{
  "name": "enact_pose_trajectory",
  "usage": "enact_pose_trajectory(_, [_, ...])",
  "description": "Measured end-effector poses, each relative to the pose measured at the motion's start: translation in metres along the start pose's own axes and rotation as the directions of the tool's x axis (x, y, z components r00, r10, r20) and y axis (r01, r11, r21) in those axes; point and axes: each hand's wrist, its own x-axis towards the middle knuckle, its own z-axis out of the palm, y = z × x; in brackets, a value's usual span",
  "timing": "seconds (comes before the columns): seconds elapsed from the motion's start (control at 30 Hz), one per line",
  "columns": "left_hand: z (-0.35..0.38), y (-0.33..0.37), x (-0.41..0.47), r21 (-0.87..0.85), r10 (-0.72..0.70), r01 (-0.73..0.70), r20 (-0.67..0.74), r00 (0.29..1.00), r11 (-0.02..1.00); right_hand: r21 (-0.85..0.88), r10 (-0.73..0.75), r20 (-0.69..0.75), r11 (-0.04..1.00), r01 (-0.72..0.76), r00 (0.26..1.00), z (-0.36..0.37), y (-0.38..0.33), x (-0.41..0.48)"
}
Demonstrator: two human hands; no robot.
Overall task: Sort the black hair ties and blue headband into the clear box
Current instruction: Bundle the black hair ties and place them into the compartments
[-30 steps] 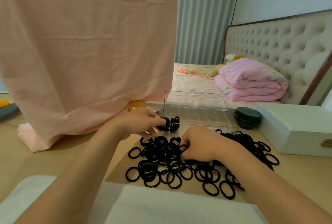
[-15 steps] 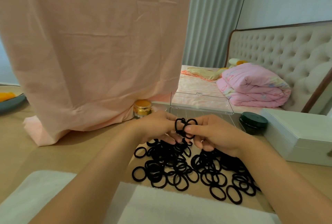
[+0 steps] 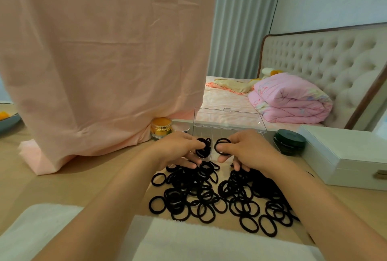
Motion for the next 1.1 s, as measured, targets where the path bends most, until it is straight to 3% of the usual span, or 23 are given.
enact_pose_trajectory(0.17, [0.006, 0.004, -0.002, 0.126, 0.029, -0.033, 0.033, 0.999, 0.991, -0.076, -0.105, 0.041, 0.991, 0.107, 0.994, 0.004, -0.009, -0.004])
enact_pose_trajectory(0.27, [0.010, 0.005, -0.002, 0.049, 0.026, -0.032, 0.111, 0.994, 0.998, -0.228, -0.102, 0.102, 0.966, 0.123, 0.989, 0.006, -0.011, -0.007])
enact_pose_trajectory(0.43, [0.012, 0.009, -0.004, -0.072, 0.017, -0.008, 0.131, 0.991, 0.997, -0.530, -0.175, 0.083, 0.826, 0.192, 0.981, 0.004, -0.015, -0.010])
enact_pose_trajectory(0.57, [0.016, 0.011, -0.007, -0.264, -0.013, 0.057, 0.163, 0.986, 0.963, -0.744, -0.205, 0.056, 0.644, 0.178, 0.977, 0.007, -0.015, -0.013])
enact_pose_trajectory(0.7, [0.014, 0.011, -0.007, -0.176, 0.038, -0.005, 0.189, 0.981, 0.984, -0.813, -0.207, 0.052, 0.559, 0.162, 0.977, 0.008, -0.015, -0.016])
enact_pose_trajectory(0.77, [0.016, 0.010, -0.005, -0.141, 0.056, -0.035, 0.144, 0.988, 0.989, -0.777, -0.139, 0.067, 0.614, 0.139, 0.988, 0.005, -0.015, -0.014])
enact_pose_trajectory(0.83, [0.017, 0.010, -0.005, -0.137, 0.068, -0.051, 0.125, 0.990, 0.989, -0.652, -0.049, 0.111, 0.750, 0.110, 0.993, 0.001, -0.017, -0.013])
enact_pose_trajectory(0.93, [0.014, 0.012, -0.008, -0.119, 0.086, -0.067, 0.164, 0.983, 0.991, -0.270, -0.013, 0.169, 0.961, 0.059, 0.986, -0.009, -0.014, -0.010])
enact_pose_trajectory(1.0, [0.010, 0.014, -0.007, -0.150, 0.103, -0.077, 0.174, 0.979, 0.986, 0.003, -0.036, 0.169, 0.999, 0.036, 0.985, -0.015, -0.013, -0.009])
enact_pose_trajectory(1.1, [0.005, 0.019, -0.007, -0.171, 0.112, -0.091, 0.121, 0.986, 0.981, 0.155, -0.033, 0.098, 0.988, 0.018, 0.995, -0.016, -0.014, -0.005])
